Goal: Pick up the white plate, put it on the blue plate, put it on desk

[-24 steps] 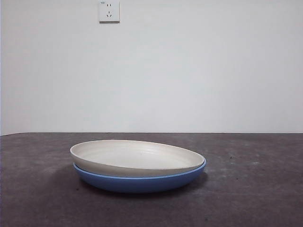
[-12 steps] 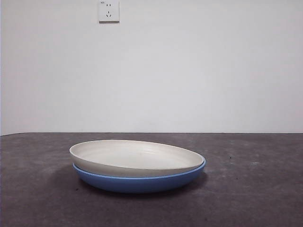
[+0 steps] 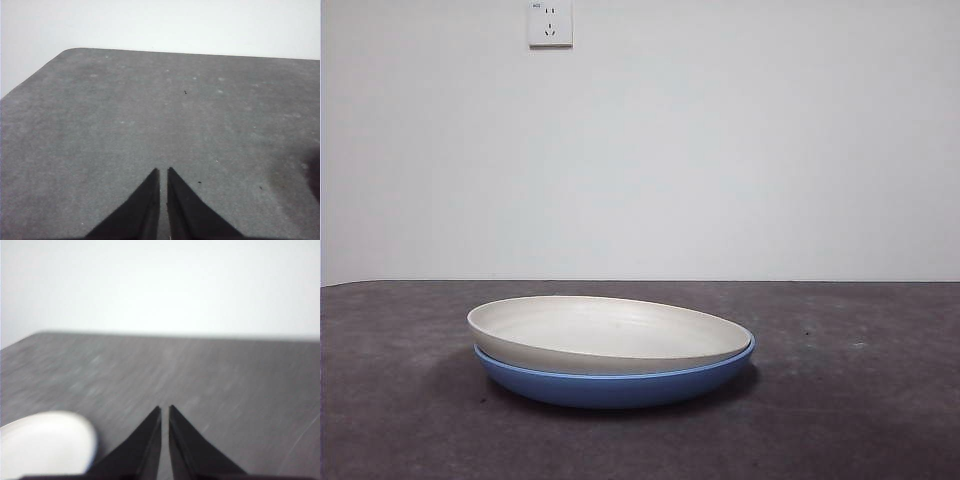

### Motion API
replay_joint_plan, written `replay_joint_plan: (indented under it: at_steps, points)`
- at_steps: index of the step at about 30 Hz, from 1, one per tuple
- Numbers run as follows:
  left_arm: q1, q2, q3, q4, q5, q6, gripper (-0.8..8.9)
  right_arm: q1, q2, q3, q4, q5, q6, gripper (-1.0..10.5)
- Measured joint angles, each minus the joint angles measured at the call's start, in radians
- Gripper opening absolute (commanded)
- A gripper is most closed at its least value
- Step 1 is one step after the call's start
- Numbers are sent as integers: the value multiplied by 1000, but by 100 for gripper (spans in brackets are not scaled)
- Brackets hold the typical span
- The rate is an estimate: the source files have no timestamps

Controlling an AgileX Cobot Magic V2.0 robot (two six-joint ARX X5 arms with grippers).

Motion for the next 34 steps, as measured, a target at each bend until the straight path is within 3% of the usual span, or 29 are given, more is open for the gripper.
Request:
replay_joint_plan:
  at_steps: [5, 13, 34]
  points:
    - [0, 0, 0, 0, 0, 0, 25, -74, -78, -169, 47, 31, -108, 23]
    - [0, 0, 0, 0, 0, 0, 25, -124, -76, -264, 70, 102, -198, 23]
    - [0, 0, 0, 0, 0, 0, 25, -130, -76, -328, 122, 104, -215, 23]
